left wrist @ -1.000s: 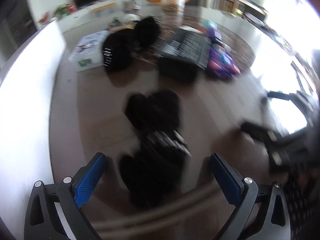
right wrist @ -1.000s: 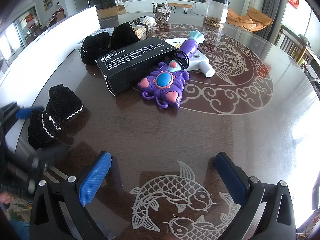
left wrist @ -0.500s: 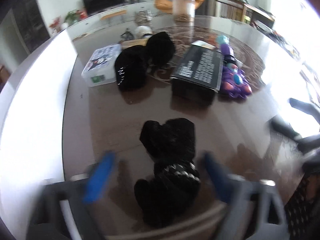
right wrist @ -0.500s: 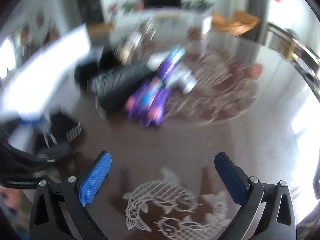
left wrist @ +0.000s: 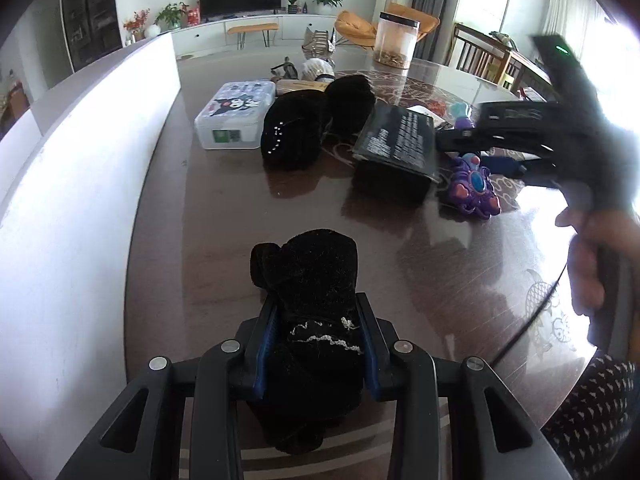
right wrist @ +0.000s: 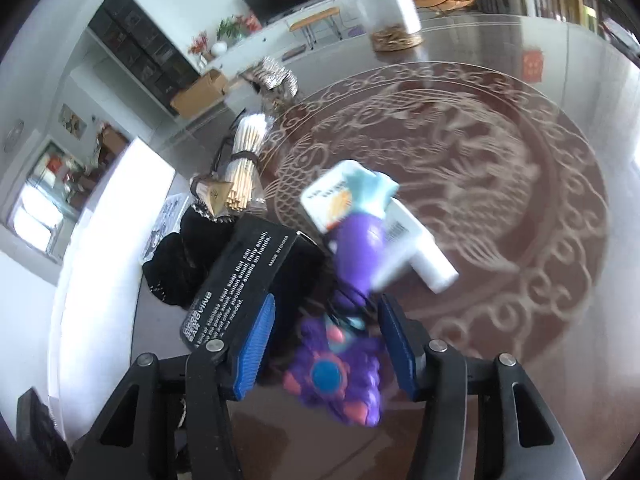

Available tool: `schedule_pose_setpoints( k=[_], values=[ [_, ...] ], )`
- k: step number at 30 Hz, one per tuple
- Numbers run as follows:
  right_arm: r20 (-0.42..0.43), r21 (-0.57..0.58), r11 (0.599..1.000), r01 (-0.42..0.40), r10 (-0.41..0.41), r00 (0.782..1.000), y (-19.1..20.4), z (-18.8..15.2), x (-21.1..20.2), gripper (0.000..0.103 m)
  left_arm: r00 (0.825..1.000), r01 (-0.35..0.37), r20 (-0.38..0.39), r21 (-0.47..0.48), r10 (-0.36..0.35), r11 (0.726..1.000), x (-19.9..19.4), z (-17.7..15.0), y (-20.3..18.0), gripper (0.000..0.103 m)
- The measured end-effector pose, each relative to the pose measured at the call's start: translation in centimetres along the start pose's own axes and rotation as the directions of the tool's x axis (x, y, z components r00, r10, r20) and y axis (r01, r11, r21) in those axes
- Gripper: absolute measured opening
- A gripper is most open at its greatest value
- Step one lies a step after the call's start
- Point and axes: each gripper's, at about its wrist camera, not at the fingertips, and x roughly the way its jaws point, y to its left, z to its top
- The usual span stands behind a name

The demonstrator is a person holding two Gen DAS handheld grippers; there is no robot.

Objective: Organize objects
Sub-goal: 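Carry the black fabric with the left gripper while the right gripper grasps the purple toy, then drop the black fabric and purple toy behind the sofa with both grippers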

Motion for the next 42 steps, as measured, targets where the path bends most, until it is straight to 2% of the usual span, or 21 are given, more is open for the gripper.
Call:
schedule_pose_setpoints(
  k=[1, 3, 4, 9, 14, 17, 21, 24, 25, 26, 28, 30, 31, 32, 33, 34, 35, 36, 37, 38, 42],
  values=[
    [-0.012, -0.026, 0.999, 0.028, -0.028, 1.0, 0.3, 0.2, 0.3, 0.035, 1.0, -0.004, 0.005, 0.005, 0.004, 1.0, 0.0, -0.2, -0.1, 0.036],
    [-0.017, -0.074, 0.996, 0.055, -0.056, 0.998, 0.8, 0.6, 0.7, 0.032, 1.0, -0.007, 0.011, 0.005, 0.007, 1.0, 0.0, -0.4, -0.2, 0.035],
    [-0.01, -0.067, 0.997, 0.043, -0.043, 0.999, 0.5, 0.5, 0.3, 0.019, 1.0, 0.002, 0.014, -0.004, -0.002, 1.0, -0.2, -0.4, -0.2, 0.035],
    [0.031, -0.104, 0.995, -0.011, 0.014, 0.999, 0.8, -1.4, -4.1, 0.019, 0.997, 0.044, 0.071, -0.023, -0.043, 0.999, -2.4, -0.4, -0.1, 0.034],
    [0.075, -0.167, 0.983, -0.076, 0.089, 0.993, 3.8, -3.4, -9.5, 0.019, 0.983, 0.108, 0.156, -0.046, -0.1, 0.993, -7.5, 0.4, 0.9, 0.034],
    [0.08, -0.214, 0.962, -0.168, 0.189, 0.979, 8.2, -3.9, -12.0, 0.019, 0.964, 0.129, 0.243, -0.074, -0.107, 0.989, -12.5, 1.6, 3.4, 0.034],
    [0.044, -0.295, 0.898, -0.327, 0.355, 0.934, 16.4, -4.5, -13.8, 0.019, 0.952, 0.082, 0.306, -0.153, -0.031, 0.985, -17.2, 2.4, 8.8, 0.034],
    [-0.033, -0.358, 0.819, -0.449, 0.469, 0.882, 23.7, -5.2, -13.5, 0.019, 0.952, -0.018, 0.293, -0.237, 0.089, 0.971, -18.7, 2.3, 14.1, 0.034],
    [-0.059, -0.377, 0.799, -0.468, 0.484, 0.873, 25.5, -5.4, -13.0, 0.019, 0.949, -0.092, 0.269, -0.259, 0.164, 0.961, -18.6, 2.1, 15.9, 0.034],
    [-0.081, -0.398, 0.784, -0.477, 0.488, 0.869, 27.4, -5.7, -12.4, 0.019, 0.948, -0.132, 0.247, -0.277, 0.203, 0.952, -18.3, 1.9, 17.3, 0.034],
    [-0.13, -0.449, 0.757, -0.475, 0.47, 0.873, 31.3, -6.8, -10.6, 0.019, 0.949, -0.196, 0.174, -0.321, 0.261, 0.927, -17.1, 1.4, 20.5, 0.034],
    [-0.171, -0.471, 0.747, -0.469, 0.444, 0.879, 33.7, -7.8, -8.5, 0.019, 0.953, -0.237, 0.098, -0.353, 0.288, 0.905, -15.7, 0.9, 22.8, 0.037],
    [-0.196, -0.482, 0.743, -0.465, 0.425, 0.883, 34.8, -8.5, -7.3, 0.019, 0.954, -0.266, 0.034, -0.364, 0.298, 0.892, -14.5, 0.7, 24.0, 0.038],
    [-0.215, -0.492, 0.739, -0.46, 0.408, 0.887, 35.6, -9.0, -6.2, 0.019, 0.952, -0.294, -0.03, -0.357, 0.304, 0.887, -13.1, 0.6, 24.8, 0.045],
    [-0.234, -0.505, 0.737, -0.449, 0.384, 0.893, 36.2, -9.6, -5.3, 0.02, 0.944, -0.327, -0.083, -0.35, 0.319, 0.878, -12.1, 0.4, 25.3, 0.058],
    [-0.242, -0.527, 0.741, -0.415, 0.337, 0.91, 36.8, -10.2, -4.4, 0.024, 0.933, -0.361, -0.116, -0.344, 0.342, 0.867, -11.3, 0.2, 25.4, 0.067],
    [-0.241, -0.546, 0.746, -0.381, 0.296, 0.924, 37.2, -10.7, -3.7, 0.042, 0.925, -0.38, -0.13, -0.341, 0.358, 0.86, -11.1, 0.2, 25.6, 0.083],
    [-0.239, -0.553, 0.747, -0.37, 0.284, 0.929, 37.3, -10.8, -3.2, 0.055, 0.918, -0.397, -0.137, -0.337, 0.373, 0.854, -10.8, -0.1, 25.6, 0.09],
    [-0.232, -0.556, 0.744, -0.372, 0.29, 0.928, 37.2, -11.0, -3.3, 0.076, 0.914, -0.407, -0.134, -0.333, 0.384, 0.851, -10.7, -0.1, 25.5, 0.09],
    [-0.216, -0.558, 0.74, -0.375, 0.307, 0.927, 36.7, -10.9, -3.5, 0.08, 0.911, -0.411, -0.125, -0.331, 0.393, 0.849, -10.7, 0.0, 25.3, 0.09],
    [-0.096, -0.581, 0.747, -0.324, 0.332, 0.938, 33.8, -10.4, -6.0, 0.082, 0.91, -0.408, -0.077, -0.352, 0.408, 0.842, -11.0, 0.3, 24.4, 0.091]
  ],
)
